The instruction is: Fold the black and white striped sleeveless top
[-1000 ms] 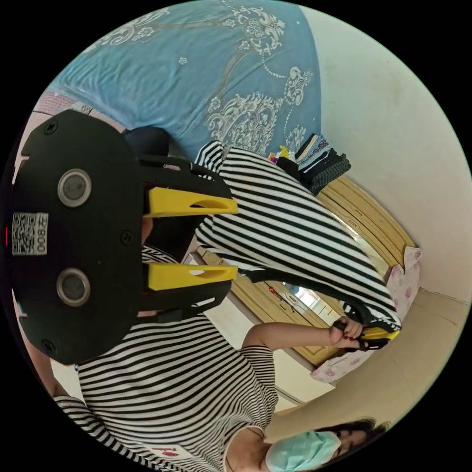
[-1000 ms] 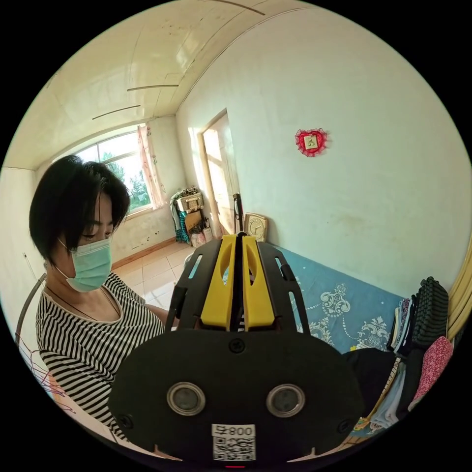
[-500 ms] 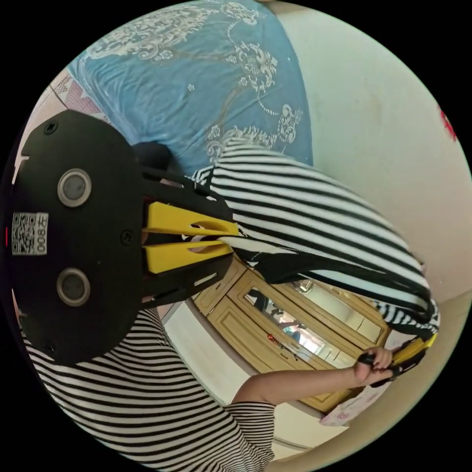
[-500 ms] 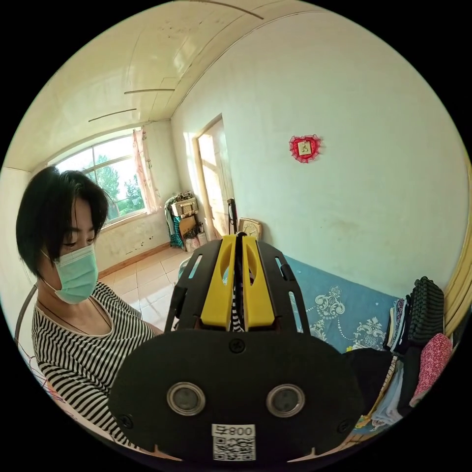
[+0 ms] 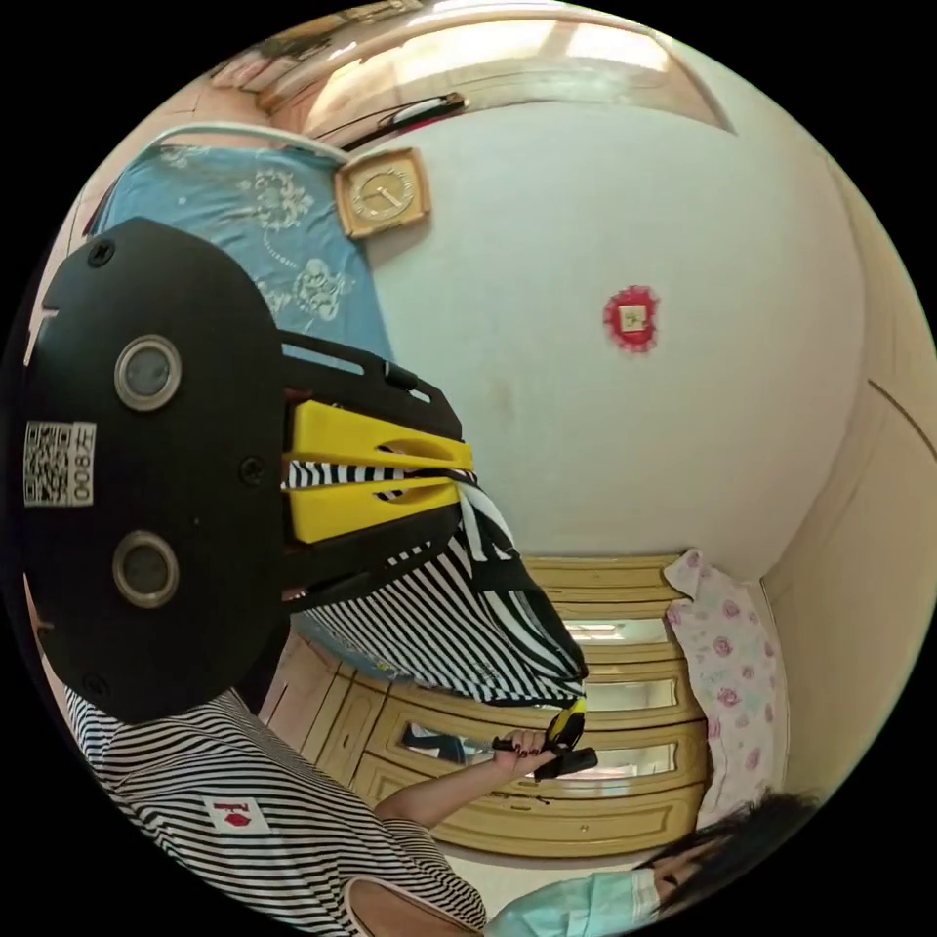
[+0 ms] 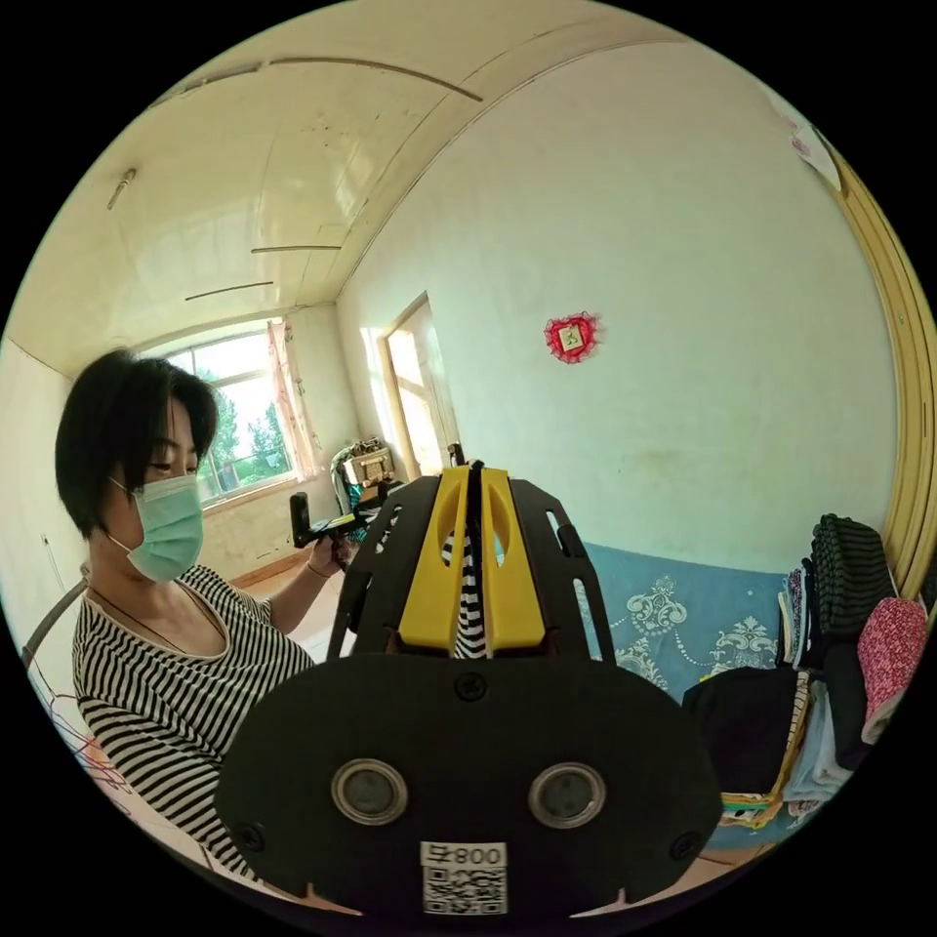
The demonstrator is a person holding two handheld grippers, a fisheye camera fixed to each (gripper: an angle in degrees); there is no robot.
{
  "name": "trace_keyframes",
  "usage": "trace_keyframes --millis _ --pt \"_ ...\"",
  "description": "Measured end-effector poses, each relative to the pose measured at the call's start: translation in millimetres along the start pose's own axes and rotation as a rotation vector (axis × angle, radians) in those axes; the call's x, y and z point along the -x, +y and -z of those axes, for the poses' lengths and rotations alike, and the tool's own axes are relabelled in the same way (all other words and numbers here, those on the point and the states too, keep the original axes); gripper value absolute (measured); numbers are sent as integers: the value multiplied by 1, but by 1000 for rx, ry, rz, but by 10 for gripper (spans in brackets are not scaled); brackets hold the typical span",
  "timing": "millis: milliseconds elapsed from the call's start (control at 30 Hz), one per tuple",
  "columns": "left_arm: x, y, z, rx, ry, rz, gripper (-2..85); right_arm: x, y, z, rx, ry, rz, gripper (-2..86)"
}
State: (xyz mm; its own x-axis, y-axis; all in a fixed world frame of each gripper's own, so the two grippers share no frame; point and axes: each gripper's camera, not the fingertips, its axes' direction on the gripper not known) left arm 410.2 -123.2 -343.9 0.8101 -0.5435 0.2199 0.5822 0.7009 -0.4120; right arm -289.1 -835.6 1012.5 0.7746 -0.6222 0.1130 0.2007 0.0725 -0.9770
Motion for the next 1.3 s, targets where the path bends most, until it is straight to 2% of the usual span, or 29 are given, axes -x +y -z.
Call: trace_keyframes --millis 167,367,533,700,900,1000,1300 --pt "-42 -31 58 -92 -80 -112 3 45 48 41 -57 -23 57 19" --pt "-74 -35 95 -112 -121 -164 4 93 117 68 -92 -20 110 19" --pt "-86 -29 93 -88 -134 -168 4 115 176 60 -68 9 97 20" --pt "-78 -31 57 -34 -168 -168 4 110 222 20 -27 34 44 20" --pt "-27 -42 -34 50 -174 -128 3 69 266 -64 36 67 -31 21" --pt "16 -45 -105 114 -149 -79 3 30 289 -122 80 91 -82 21" --pt "178 15 -421 474 -148 129 4 -144 407 -372 346 170 -263 21"
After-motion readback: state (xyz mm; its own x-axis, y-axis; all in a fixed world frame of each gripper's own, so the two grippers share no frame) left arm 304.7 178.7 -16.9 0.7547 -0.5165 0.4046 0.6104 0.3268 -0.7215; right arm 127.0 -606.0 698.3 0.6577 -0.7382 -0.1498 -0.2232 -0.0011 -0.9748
